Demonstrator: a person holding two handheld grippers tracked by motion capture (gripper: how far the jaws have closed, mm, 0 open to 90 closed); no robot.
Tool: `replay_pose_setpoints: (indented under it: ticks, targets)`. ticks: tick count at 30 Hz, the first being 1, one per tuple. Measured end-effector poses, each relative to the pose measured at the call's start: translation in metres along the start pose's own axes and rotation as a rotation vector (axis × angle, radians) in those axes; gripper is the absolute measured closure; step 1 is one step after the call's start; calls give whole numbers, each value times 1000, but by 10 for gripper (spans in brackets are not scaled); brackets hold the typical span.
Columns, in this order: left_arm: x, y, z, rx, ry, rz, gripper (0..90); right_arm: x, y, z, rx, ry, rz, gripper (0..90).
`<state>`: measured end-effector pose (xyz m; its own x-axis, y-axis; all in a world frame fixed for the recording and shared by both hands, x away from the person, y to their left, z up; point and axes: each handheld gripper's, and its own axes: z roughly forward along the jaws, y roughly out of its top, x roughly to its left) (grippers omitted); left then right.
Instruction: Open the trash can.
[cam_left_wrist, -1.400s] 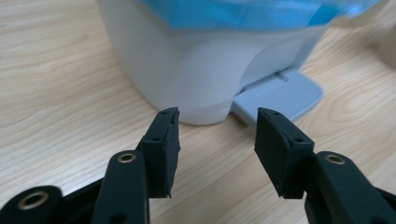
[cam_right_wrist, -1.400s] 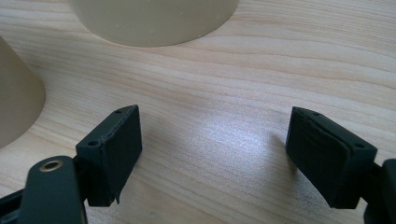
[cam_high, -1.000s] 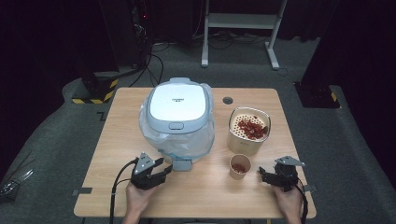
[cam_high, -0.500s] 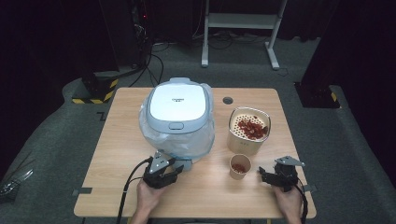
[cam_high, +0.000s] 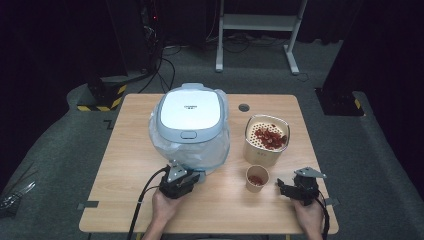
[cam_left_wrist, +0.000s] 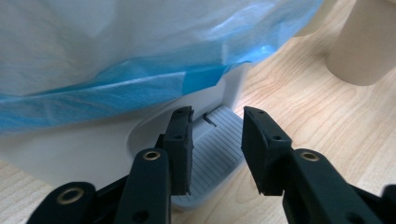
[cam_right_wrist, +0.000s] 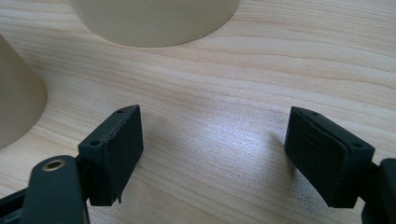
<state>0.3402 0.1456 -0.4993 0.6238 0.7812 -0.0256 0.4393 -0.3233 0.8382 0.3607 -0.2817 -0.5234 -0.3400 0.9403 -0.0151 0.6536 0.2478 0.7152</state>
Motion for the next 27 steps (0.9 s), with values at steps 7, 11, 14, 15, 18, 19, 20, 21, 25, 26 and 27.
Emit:
replay_pose_setpoints:
  ticks: [7, 11, 14, 15, 18, 19, 20, 21, 25, 26, 27]
  targets:
    - [2, -1, 4, 5, 22, 7, 691, 0, 0, 0, 0, 0, -1, 197]
    - [1, -2, 6, 1, 18, 12, 718, 0, 0, 0, 0, 0, 0, 197]
    - [2, -3, 8, 3, 19, 9, 731, 0, 0, 0, 0, 0, 0, 197]
    - [2, -4, 9, -1, 17, 7, 741, 0, 0, 0, 0, 0, 0, 198]
    - [2, -5, 10, -3, 15, 3, 746, 0, 0, 0, 0, -1, 0, 198]
    - [2, -5, 10, -3, 11, 1, 746, 0, 0, 0, -1, -1, 0, 198]
    - [2, -5, 10, -3, 11, 1, 746, 0, 0, 0, -1, -1, 0, 198]
    - [3, -6, 10, -4, 9, -3, 746, 0, 0, 0, -1, -1, 0, 198]
    - [2, -6, 11, -3, 13, 3, 741, 0, 0, 0, 0, -1, 0, 198]
    - [2, -6, 11, -3, 13, 3, 732, 0, 0, 0, 0, -1, 0, 198]
    - [1, -7, 11, -7, 19, 22, 722, 0, 0, 0, -1, -1, -1, 199]
